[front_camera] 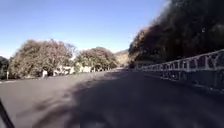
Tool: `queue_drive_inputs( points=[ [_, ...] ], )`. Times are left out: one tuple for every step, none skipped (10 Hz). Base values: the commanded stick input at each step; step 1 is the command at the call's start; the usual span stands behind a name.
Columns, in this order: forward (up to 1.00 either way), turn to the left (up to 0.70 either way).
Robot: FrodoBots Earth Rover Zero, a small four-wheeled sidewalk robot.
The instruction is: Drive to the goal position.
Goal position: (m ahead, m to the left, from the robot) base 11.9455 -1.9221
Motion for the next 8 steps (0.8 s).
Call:
queue_drive_inputs(
  points=[
    [1.00, -0.27],
    [1.00, -0.27],
    [1.00, -0.27],
    [1.00, -0.27],
    [1.00, -0.27],
    [1.00, -0.27],
    [1.00, -0.27],
    [1.00, -0.27]
  ],
)
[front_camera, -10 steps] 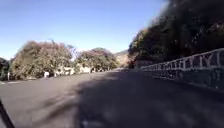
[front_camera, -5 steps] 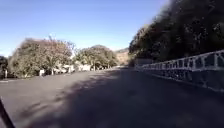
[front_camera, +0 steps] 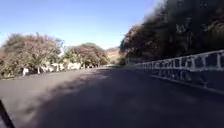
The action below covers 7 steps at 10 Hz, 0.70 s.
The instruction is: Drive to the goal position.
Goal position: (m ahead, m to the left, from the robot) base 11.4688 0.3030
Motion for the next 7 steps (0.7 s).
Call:
queue_drive_inputs(
  points=[
    [1.00, -0.27],
    [1.00, -0.27],
    [1.00, -0.27],
    [1.00, 0.00],
    [1.00, 0.00],
    [1.00, 0.00],
    [1.00, 0.00]
  ],
)
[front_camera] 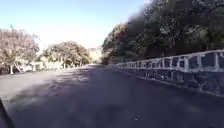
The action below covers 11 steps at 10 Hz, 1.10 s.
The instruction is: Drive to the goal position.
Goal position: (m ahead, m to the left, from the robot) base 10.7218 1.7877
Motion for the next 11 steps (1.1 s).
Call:
queue_drive_inputs(
  points=[
    [1.00, 0.00],
    [1.00, 0.00],
    [1.00, 0.00],
    [1.00, 0.00],
    [1.00, 0.00],
    [1.00, 0.00],
    [1.00, 0.00],
    [1.00, 0.00],
    [1.00, 0.00],
    [1.00, 0.00],
    [1.00, 0.00]
  ],
)
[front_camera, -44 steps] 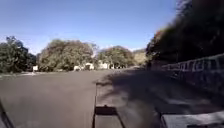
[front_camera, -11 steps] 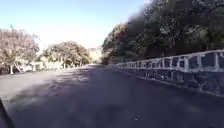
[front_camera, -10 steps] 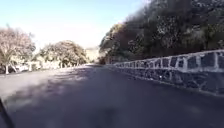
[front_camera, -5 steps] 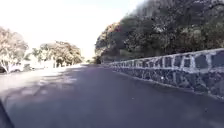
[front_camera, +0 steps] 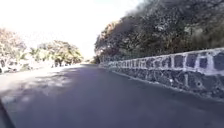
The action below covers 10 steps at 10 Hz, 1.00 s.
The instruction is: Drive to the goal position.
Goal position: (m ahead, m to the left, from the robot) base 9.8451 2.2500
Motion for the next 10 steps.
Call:
queue_drive_inputs(
  points=[
    [1.00, 0.00],
    [1.00, 0.00],
    [1.00, 0.03],
    [1.00, 0.14],
    [1.00, 0.25],
    [1.00, 0.18],
    [1.00, 0.07],
    [1.00, 0.00],
    [1.00, 0.00],
    [1.00, 0.00]
  ],
)
